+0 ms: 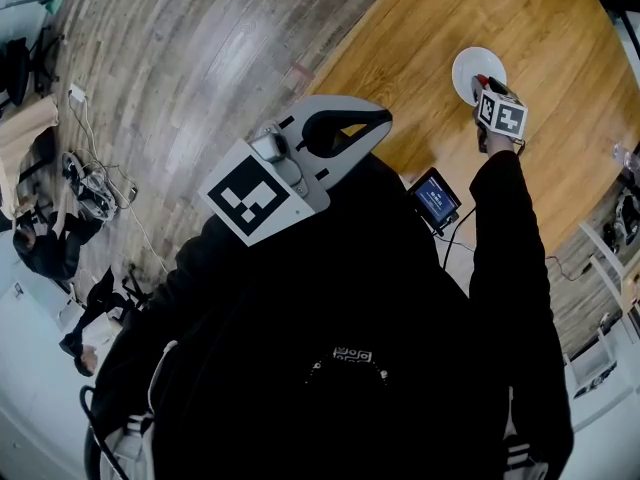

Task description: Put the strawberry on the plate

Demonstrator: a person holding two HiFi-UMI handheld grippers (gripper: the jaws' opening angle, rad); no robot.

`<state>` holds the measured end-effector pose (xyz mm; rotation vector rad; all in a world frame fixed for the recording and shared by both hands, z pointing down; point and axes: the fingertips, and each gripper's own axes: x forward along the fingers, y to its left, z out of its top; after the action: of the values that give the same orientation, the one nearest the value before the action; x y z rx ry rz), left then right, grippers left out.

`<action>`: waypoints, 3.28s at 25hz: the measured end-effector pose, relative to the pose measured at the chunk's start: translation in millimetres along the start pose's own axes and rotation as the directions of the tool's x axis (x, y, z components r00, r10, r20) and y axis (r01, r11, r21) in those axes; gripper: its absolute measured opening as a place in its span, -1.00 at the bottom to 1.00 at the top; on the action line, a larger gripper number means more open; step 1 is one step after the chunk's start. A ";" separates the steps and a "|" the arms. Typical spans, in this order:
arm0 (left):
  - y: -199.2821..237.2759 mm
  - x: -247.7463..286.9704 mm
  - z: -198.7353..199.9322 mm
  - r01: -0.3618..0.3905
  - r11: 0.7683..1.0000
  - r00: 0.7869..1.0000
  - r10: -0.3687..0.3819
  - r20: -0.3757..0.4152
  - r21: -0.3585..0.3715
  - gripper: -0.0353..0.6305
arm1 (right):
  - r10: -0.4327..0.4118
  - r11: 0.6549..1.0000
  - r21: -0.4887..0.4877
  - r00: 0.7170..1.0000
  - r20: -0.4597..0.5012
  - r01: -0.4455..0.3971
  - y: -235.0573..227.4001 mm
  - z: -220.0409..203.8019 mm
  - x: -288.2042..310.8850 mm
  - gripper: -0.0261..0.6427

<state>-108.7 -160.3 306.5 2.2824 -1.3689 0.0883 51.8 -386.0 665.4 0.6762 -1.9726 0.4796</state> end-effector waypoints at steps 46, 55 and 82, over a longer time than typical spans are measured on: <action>-107.2 35.7 28.8 0.444 0.880 0.893 -0.449 -0.011 0.168 -0.90 | -0.078 0.958 0.285 0.943 0.323 -0.019 15.8 -94.3 -230.0 -0.42; -121.1 51.4 46.1 0.496 0.834 0.862 -0.507 -0.021 0.241 -0.90 | -0.037 0.986 0.158 0.855 0.518 -0.053 55.8 -33.6 -305.4 -0.83; -179.5 60.8 48.7 0.528 0.782 0.826 -0.564 0.014 0.330 -0.90 | 0.115 0.972 0.005 0.496 0.861 -0.234 152.9 18.8 -493.4 -0.87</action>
<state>64.8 -161.0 215.9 2.9087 -0.7131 -0.0184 131.8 -151.5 211.8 0.9006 -3.0233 0.4163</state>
